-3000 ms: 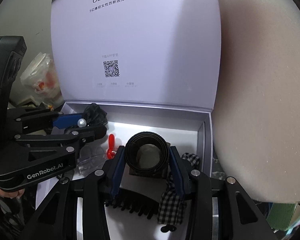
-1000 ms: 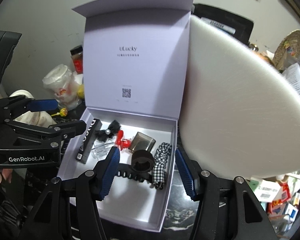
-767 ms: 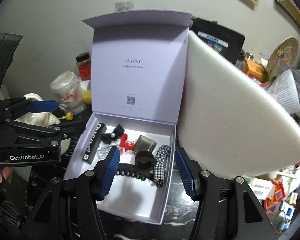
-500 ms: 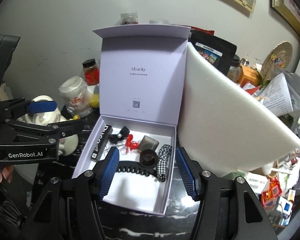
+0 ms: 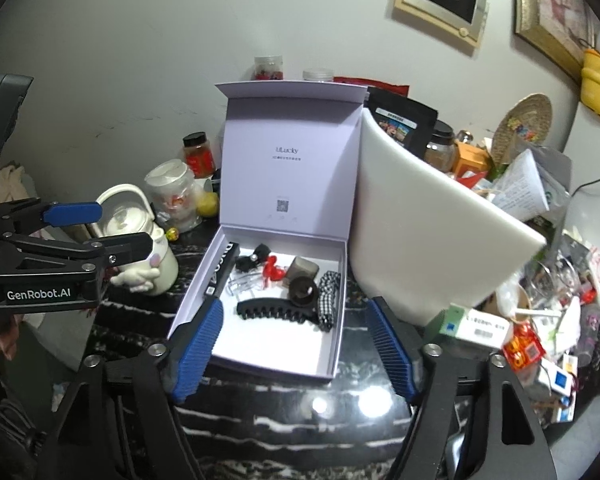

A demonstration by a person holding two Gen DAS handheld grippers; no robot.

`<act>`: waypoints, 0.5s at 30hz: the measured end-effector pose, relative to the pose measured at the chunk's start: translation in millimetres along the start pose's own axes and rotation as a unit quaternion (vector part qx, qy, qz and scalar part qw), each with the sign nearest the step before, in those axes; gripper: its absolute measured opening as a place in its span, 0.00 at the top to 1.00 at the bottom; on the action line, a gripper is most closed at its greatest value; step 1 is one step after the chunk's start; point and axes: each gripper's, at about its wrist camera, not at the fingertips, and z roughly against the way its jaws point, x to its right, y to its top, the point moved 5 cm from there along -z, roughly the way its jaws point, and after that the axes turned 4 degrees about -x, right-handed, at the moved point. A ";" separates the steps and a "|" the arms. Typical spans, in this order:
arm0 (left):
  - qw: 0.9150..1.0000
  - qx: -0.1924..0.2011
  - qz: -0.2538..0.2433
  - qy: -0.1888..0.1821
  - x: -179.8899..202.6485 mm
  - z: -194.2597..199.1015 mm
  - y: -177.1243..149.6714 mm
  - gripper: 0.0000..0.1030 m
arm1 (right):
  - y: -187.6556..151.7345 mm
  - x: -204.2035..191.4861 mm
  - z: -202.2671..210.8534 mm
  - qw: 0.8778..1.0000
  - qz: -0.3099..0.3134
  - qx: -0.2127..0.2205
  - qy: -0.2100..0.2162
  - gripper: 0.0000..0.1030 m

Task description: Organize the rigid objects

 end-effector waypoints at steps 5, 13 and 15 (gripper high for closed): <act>1.000 0.005 -0.006 0.001 5.2 22.7 -25.4 0.20 | -24.8 -7.5 23.5 1.000 -0.010 0.003 -0.008 0.17; 1.000 -0.001 -0.007 -0.008 7.5 42.0 -69.3 0.00 | -66.4 -18.0 46.5 0.999 -0.028 -0.015 -0.020 0.15; 1.000 -0.010 -0.005 -0.015 6.9 42.4 -77.3 0.00 | -75.4 -19.7 50.3 0.999 -0.031 -0.020 -0.021 0.15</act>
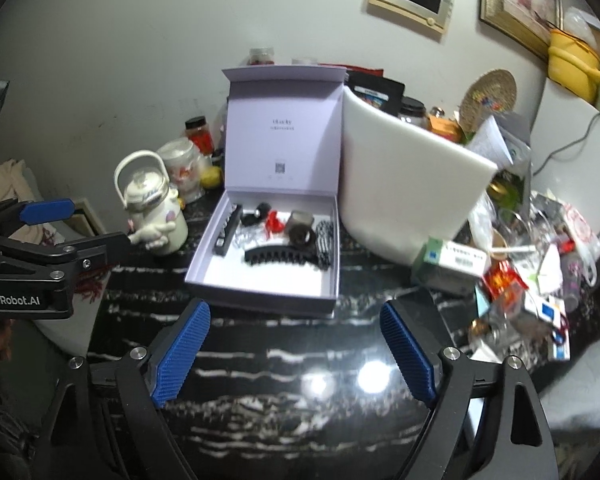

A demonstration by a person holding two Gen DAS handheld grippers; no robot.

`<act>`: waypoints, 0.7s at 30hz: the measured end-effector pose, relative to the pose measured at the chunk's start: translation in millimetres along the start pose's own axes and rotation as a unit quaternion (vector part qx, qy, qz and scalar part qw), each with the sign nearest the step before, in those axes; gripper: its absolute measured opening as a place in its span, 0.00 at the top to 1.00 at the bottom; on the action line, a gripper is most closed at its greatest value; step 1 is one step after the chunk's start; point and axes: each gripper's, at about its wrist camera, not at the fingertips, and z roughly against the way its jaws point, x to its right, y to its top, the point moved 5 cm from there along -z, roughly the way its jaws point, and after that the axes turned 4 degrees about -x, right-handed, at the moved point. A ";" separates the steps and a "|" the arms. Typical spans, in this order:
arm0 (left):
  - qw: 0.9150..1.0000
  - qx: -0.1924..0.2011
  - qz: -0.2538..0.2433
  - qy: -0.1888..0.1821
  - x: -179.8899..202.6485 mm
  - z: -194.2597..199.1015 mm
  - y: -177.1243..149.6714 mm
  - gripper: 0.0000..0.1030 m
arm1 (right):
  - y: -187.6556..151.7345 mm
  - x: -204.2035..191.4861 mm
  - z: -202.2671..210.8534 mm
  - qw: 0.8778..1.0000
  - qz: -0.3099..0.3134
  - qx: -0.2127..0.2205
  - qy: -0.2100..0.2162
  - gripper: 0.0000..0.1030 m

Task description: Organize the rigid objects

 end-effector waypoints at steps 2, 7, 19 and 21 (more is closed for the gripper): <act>1.000 -0.006 0.001 -0.005 -0.9 0.4 -7.1 0.00 | -8.2 -0.6 2.6 1.000 -0.005 -0.005 0.001 0.15; 1.000 -0.007 0.003 0.001 -4.9 4.9 -21.9 0.00 | -21.8 -3.4 6.0 1.000 -0.012 -0.014 0.005 0.15; 1.000 -0.003 0.016 0.017 -6.6 16.9 -34.1 0.00 | -31.9 -4.4 8.3 1.000 -0.015 -0.022 0.012 0.15; 1.000 -0.003 0.018 0.019 -6.9 17.9 -35.3 0.00 | -30.8 -5.3 9.5 1.000 -0.014 -0.020 0.014 0.15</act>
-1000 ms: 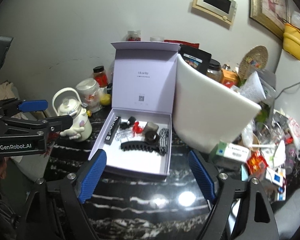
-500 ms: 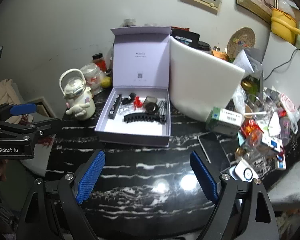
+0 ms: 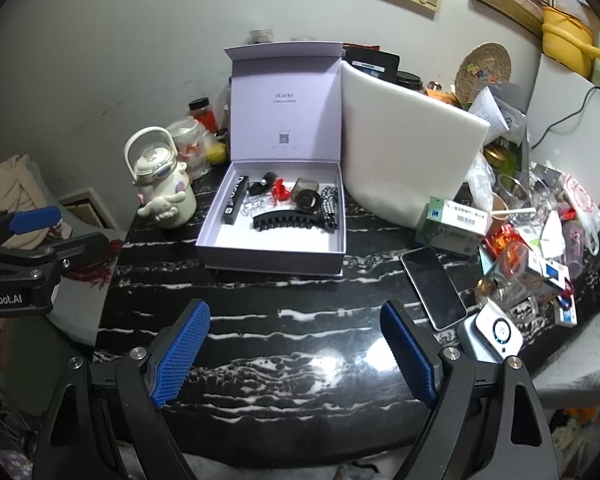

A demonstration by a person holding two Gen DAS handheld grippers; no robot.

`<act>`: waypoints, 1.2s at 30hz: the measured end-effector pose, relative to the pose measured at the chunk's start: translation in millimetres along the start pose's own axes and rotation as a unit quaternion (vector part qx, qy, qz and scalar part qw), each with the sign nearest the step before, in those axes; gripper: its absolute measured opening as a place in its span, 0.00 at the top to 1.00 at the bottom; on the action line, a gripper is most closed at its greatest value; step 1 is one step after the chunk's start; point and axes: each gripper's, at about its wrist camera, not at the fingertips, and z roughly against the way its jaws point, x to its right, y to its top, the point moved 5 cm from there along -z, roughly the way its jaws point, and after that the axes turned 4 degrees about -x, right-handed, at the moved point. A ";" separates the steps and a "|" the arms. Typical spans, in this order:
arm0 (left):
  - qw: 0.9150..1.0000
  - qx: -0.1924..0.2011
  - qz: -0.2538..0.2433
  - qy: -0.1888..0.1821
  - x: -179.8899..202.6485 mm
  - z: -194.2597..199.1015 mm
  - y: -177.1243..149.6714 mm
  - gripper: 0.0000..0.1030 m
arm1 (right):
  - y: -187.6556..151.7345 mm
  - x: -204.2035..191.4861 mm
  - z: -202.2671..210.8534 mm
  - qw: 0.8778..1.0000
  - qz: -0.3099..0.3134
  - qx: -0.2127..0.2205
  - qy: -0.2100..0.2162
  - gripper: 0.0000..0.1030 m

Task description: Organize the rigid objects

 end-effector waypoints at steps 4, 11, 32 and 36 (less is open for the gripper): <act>1.000 -0.002 0.004 -0.001 0.0 0.9 -1.8 0.00 | -0.3 -1.4 1.9 1.000 0.002 0.000 -0.001 0.15; 1.000 0.003 0.005 0.000 0.2 3.1 -1.0 0.00 | 1.5 -1.0 7.9 1.000 0.003 0.009 -0.001 0.15; 1.000 0.002 0.011 -0.008 0.1 -0.6 -2.7 0.00 | 1.1 -2.0 5.9 1.000 0.007 0.005 0.000 0.15; 1.000 0.002 0.012 -0.009 0.7 -0.7 -3.0 0.00 | -0.1 -1.4 4.8 1.000 0.009 0.004 -0.002 0.15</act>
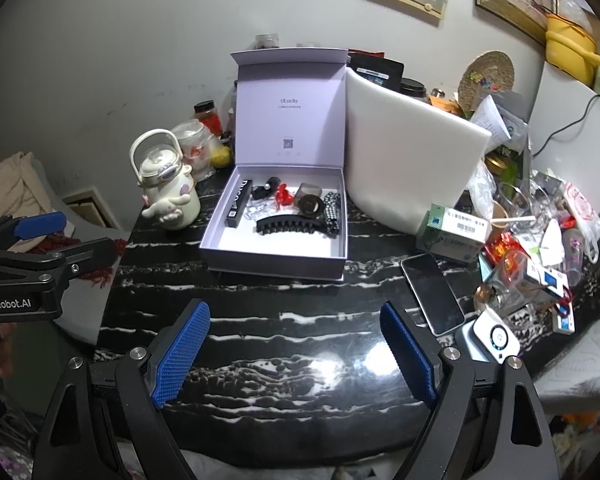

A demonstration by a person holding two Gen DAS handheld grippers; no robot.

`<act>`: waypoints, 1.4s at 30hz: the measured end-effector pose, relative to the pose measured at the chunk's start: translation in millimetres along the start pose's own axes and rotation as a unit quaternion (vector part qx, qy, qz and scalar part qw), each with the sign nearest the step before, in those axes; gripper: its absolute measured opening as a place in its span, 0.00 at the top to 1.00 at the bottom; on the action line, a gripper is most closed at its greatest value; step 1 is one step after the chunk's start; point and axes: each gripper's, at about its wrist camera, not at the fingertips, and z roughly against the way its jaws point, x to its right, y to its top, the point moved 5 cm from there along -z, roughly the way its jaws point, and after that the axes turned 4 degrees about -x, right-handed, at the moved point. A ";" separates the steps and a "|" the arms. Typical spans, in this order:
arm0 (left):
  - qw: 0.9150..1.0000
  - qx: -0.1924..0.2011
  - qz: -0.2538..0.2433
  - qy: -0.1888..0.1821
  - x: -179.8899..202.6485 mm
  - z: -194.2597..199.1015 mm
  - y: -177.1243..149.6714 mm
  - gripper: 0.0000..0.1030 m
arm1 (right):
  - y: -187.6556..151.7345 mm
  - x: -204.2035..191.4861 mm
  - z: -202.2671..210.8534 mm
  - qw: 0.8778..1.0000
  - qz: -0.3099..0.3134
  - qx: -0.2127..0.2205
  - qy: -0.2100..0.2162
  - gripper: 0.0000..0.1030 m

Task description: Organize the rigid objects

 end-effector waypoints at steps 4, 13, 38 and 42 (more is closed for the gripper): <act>1.000 -0.001 0.000 0.000 1.0 -0.1 -0.6 0.00 | -0.6 0.7 -0.9 1.000 0.001 -0.001 -0.001 0.15; 1.000 -0.002 0.001 -0.001 1.8 0.9 -3.3 0.00 | -2.1 0.7 -0.9 1.000 0.004 -0.002 -0.002 0.15; 1.000 -0.018 0.001 -0.018 4.7 -5.0 -5.6 0.00 | -8.3 3.8 -3.3 1.000 0.007 -0.012 -0.003 0.15; 0.999 -0.028 0.004 -0.022 5.6 -9.8 -7.7 0.00 | -9.4 4.5 -5.9 1.000 0.004 -0.018 -0.002 0.15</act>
